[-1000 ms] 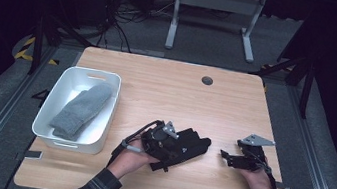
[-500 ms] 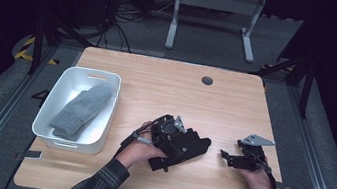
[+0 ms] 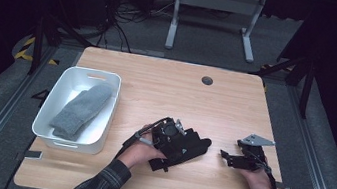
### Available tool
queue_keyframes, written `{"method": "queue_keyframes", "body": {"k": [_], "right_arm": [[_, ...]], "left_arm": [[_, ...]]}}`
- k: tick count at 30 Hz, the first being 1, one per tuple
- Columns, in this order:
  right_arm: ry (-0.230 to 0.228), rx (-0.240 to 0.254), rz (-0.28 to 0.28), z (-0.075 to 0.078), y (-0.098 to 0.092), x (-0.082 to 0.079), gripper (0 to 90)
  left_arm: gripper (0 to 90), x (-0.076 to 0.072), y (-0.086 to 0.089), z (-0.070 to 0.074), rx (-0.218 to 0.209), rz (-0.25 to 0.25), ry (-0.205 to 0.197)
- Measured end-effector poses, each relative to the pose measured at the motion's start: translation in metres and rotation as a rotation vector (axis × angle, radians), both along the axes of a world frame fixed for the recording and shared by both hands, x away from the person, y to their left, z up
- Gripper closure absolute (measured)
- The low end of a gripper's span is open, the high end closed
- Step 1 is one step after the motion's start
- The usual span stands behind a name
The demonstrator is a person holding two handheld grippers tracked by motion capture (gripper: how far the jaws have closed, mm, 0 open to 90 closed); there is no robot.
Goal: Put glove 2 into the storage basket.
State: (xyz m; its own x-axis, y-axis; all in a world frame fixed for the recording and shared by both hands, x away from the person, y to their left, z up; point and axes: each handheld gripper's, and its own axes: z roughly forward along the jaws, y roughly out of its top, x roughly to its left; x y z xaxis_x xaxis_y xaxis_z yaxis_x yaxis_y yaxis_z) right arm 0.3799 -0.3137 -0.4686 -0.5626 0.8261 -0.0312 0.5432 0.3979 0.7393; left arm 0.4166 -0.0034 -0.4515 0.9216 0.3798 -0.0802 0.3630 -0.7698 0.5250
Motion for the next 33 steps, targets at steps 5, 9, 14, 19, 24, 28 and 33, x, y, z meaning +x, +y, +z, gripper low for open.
{"method": "queue_keyframes", "body": {"k": [5, 9, 14, 19, 24, 28, 33], "right_arm": [[0.000, 0.000, -0.001, 0.000, 0.000, 0.000, 17.5], [0.000, 0.000, -0.001, 0.000, 0.000, 0.000, 17.4], [0.000, 0.000, -0.002, 0.000, 0.000, 0.000, 17.4], [0.000, 0.000, -0.001, 0.000, 0.000, 0.000, 17.4], [0.001, 0.000, -0.002, 0.000, 0.000, 0.000, 17.4], [0.000, 0.000, -0.002, 0.000, 0.000, 0.000, 17.4], [0.001, 0.000, -0.002, 0.000, 0.000, 0.000, 17.4]], "left_arm": [[28.1, -0.002, 0.002, 0.002, -0.023, -0.020, 0.013], [40.4, -0.002, 0.004, 0.003, -0.028, -0.031, 0.023], [66.1, 0.000, 0.007, 0.006, -0.044, -0.031, 0.085], [74.4, -0.001, 0.006, 0.014, -0.012, -0.017, 0.081], [74.5, 0.001, 0.022, 0.032, -0.056, 0.037, 0.083], [74.5, 0.005, 0.043, 0.055, -0.085, 0.097, 0.068], [74.5, 0.009, 0.073, 0.084, -0.110, 0.155, 0.052]]}}
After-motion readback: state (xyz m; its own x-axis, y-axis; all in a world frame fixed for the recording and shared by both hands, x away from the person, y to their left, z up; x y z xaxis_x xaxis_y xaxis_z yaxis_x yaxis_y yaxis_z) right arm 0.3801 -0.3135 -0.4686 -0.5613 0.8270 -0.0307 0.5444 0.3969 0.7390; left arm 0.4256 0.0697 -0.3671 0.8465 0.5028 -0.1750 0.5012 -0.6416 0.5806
